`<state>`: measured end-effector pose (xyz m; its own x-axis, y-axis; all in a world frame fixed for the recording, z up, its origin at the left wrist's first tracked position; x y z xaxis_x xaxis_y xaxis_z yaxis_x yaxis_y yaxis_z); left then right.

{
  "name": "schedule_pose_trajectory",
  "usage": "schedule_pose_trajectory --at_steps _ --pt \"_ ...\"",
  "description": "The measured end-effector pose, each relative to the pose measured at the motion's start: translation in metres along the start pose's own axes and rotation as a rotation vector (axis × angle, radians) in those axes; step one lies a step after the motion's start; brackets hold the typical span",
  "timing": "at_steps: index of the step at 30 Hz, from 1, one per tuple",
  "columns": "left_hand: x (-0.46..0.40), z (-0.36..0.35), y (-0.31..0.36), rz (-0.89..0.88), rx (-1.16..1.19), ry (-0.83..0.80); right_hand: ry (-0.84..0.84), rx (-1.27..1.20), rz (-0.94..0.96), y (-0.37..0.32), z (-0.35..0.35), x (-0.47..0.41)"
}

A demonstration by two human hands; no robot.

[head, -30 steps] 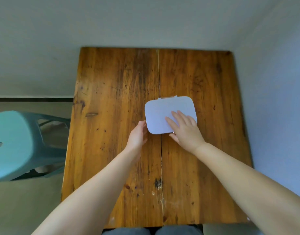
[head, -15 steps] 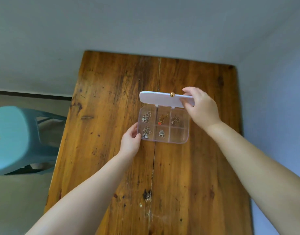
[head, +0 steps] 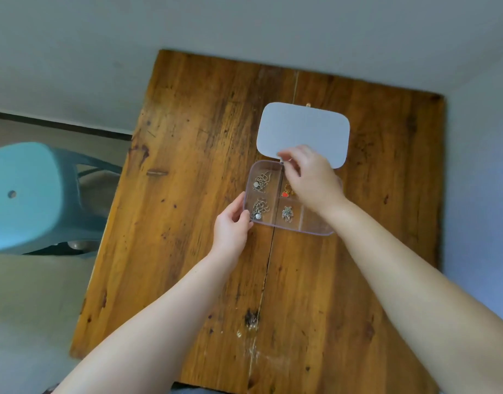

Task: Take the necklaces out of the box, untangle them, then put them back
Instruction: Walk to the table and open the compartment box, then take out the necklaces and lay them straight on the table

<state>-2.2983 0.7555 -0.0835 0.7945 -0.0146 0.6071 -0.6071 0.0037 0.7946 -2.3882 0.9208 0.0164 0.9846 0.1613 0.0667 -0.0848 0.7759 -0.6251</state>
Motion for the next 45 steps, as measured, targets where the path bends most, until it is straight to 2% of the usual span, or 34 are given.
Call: schedule_pose_trajectory --at_steps 2,4,7,11,16,19,22,24,26,30,35,40,42,45 --pt "0.001 0.0 0.0 -0.005 -0.024 -0.011 -0.273 0.171 0.025 -0.016 -0.047 -0.007" --pt "0.001 0.001 -0.001 -0.004 -0.052 -0.018 -0.404 0.401 0.036 -0.018 -0.074 -0.015" --pt "-0.001 0.002 -0.001 -0.016 -0.067 -0.018 -0.434 0.522 0.035 -0.012 -0.09 -0.026" --pt "0.0 0.001 -0.001 -0.042 -0.063 -0.017 -0.436 0.542 0.039 -0.009 -0.097 -0.032" --pt "0.001 0.001 0.003 -0.027 -0.078 -0.043 -0.497 0.272 -0.039 -0.006 -0.088 -0.025" --pt "0.0 0.004 0.018 -0.057 -0.226 -0.057 -0.406 -0.023 -0.071 -0.016 -0.057 -0.018" --pt "0.006 -0.002 0.06 -0.274 -0.423 -0.094 -0.393 -0.317 -0.078 -0.034 -0.019 -0.009" --pt "0.014 -0.015 0.09 -0.402 -0.488 -0.202 -0.45 -0.5 -0.055 -0.051 -0.001 -0.004" --pt "0.022 -0.021 0.112 -0.442 -0.472 -0.281 -0.467 -0.635 -0.024 -0.068 0.012 -0.002" --pt "0.037 -0.001 0.125 -0.405 -0.335 -0.352 -0.352 -0.836 -0.067 -0.084 0.021 -0.003" --pt "0.045 0.05 0.102 -0.291 -0.127 -0.389 -0.295 -0.976 -0.212 -0.089 -0.011 0.014" --pt "0.055 0.107 0.079 -0.198 -0.098 -0.314 -0.167 -1.18 -0.36 -0.106 -0.062 0.036" --pt "0.057 0.127 0.076 -0.165 -0.086 -0.299 -0.127 -1.125 -0.42 -0.111 -0.084 0.048" --pt "0.061 0.144 0.091 -0.237 -0.19 -0.334 -0.182 -0.996 -0.47 -0.123 -0.119 0.069"
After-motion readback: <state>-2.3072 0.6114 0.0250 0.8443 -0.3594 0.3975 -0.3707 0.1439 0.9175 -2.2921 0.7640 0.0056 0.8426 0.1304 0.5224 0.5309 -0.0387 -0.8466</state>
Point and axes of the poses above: each hand's wrist, its own x-axis away from the middle knuckle, its own z-axis out of the back of the hand, y = z × x, the point moved 9 cm from there along -x, towards the middle knuckle, and after that the axes turned 7 degrees about -y, right-handed, at the moved point
